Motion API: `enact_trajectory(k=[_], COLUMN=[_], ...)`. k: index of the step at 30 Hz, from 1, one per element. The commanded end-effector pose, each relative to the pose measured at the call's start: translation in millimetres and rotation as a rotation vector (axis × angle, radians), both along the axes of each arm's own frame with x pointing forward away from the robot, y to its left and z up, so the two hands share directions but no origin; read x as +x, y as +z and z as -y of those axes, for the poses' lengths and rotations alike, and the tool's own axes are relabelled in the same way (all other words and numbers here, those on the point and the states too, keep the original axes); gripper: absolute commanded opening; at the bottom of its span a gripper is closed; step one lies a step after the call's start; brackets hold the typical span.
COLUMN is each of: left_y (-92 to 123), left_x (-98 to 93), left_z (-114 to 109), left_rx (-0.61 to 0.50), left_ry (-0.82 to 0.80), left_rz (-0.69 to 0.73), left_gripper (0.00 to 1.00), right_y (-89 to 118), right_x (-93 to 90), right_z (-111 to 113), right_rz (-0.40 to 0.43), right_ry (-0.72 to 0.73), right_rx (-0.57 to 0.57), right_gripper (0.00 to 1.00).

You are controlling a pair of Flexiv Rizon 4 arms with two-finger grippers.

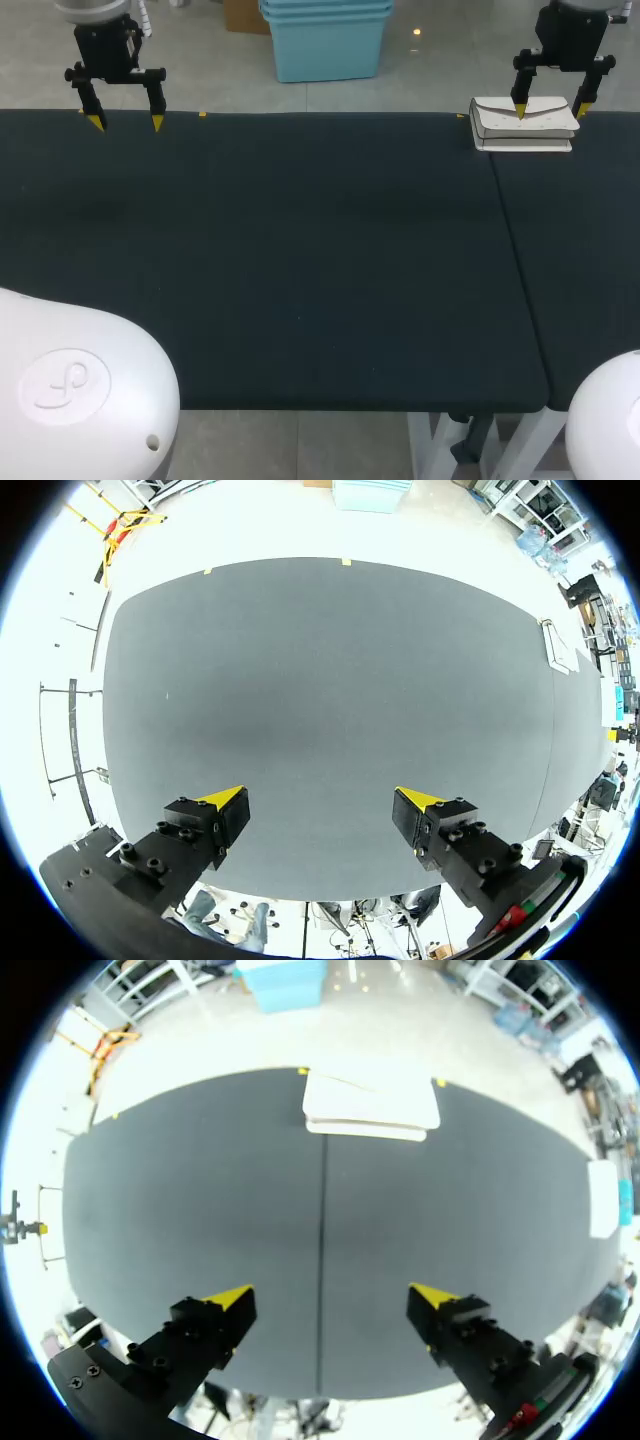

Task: Pick up the bag, open it, inspect its contents, close it, and place it on the opposite side

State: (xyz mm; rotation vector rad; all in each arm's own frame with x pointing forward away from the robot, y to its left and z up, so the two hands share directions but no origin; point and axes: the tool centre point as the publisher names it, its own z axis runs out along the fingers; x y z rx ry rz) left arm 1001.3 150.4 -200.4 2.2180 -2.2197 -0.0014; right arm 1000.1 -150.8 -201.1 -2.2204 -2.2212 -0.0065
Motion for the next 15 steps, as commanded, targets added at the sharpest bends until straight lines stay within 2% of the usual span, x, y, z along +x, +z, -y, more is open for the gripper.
enact_trajectory(k=[1,5,15], left_y=[0,0,-16], left_x=[1.1,-0.8,-21.3], left_z=[5,16,53], left_rx=[-0.024,0.002,-0.04], left_ry=[-0.078,-0.225,-0.719], left_rz=[0.031,0.133,0.379], left_gripper=[1.0,1.0,1.0], right_y=[0,-3,-26], right_x=[0.0,4.5,29.5], right_z=[-1,0,38], right_rz=[-0.001,-0.02,-0.089], right_ry=[0.0,-0.001,-0.051], right_rx=[-0.002,0.006,0.224], right_gripper=[1.0,1.0,1.0])
